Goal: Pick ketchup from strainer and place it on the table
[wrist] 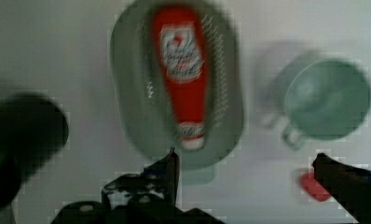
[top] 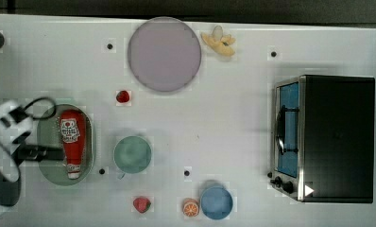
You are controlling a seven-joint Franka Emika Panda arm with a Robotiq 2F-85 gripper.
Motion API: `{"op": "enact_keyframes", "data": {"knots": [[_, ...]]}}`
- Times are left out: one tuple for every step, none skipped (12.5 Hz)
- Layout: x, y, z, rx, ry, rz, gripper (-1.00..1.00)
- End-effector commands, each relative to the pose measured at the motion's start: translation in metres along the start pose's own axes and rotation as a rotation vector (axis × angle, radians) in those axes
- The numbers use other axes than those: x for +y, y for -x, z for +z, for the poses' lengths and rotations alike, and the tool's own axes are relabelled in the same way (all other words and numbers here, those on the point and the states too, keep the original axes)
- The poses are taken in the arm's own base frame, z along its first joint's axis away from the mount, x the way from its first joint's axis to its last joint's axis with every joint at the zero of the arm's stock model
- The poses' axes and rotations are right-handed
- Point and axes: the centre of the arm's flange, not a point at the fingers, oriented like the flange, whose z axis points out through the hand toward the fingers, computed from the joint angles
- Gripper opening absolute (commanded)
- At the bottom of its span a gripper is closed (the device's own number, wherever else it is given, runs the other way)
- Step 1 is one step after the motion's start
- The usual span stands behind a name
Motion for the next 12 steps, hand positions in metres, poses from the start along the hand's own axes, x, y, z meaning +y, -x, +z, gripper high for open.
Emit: {"op": "enact_keyframes", "data": {"knots": [[-0.005, -0.011, 0.017, 0.066, -0.040, 0.064, 1.00], [-0.010, -0.011, 0.037, 0.079, -0.036, 0.062, 1.00], [-0.014, -0.011, 0.060, 0.090, -0.026, 0.047, 1.00], [-0.017, -0.011, 0.081, 0.106, -0.018, 0.028, 1.00], [-0.019, -0.013, 0.101, 0.122, -0.023, 0.015, 1.00], [-0.022, -0.016, 0.120, 0.130, -0.034, 0.011, 1.00], [-0.024, -0.019, 0.137, 0.130, -0.044, 0.011, 1.00], [-0.026, -0.022, 0.154, 0.126, -0.050, 0.001, 1.00], [-0.027, -0.026, 0.169, 0.122, -0.055, -0.004, 1.00], [-0.027, -0.030, 0.184, 0.121, -0.057, -0.010, 1.00], [-0.027, -0.033, 0.198, 0.125, -0.063, -0.019, 1.00], [-0.028, -0.034, 0.211, 0.127, -0.066, -0.025, 1.00]]}}
